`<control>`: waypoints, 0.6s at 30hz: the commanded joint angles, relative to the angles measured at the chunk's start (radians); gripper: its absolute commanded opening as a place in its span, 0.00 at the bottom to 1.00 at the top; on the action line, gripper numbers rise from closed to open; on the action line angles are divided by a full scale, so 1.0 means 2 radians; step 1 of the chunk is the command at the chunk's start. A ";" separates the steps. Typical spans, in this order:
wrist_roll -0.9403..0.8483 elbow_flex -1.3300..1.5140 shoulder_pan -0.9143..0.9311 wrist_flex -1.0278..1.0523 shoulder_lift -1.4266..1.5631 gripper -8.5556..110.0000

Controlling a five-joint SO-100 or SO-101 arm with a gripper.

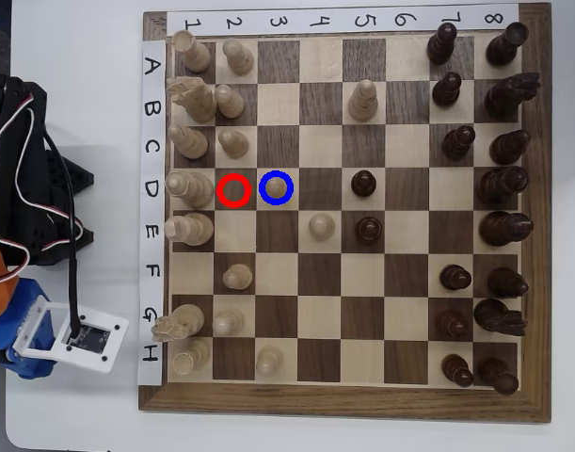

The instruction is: Move the piece to destination

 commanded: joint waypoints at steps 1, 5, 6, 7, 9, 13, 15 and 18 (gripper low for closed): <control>-0.019 0.004 0.027 -0.028 0.028 0.07; -0.025 0.015 0.026 -0.031 0.028 0.07; -0.026 0.017 0.026 -0.032 0.028 0.07; -0.026 0.020 0.026 -0.035 0.028 0.07; -0.028 0.021 0.025 -0.038 0.028 0.07; -0.028 0.022 0.021 -0.039 0.028 0.07; -0.029 0.022 0.020 -0.039 0.028 0.07; -0.031 0.022 0.019 -0.039 0.028 0.07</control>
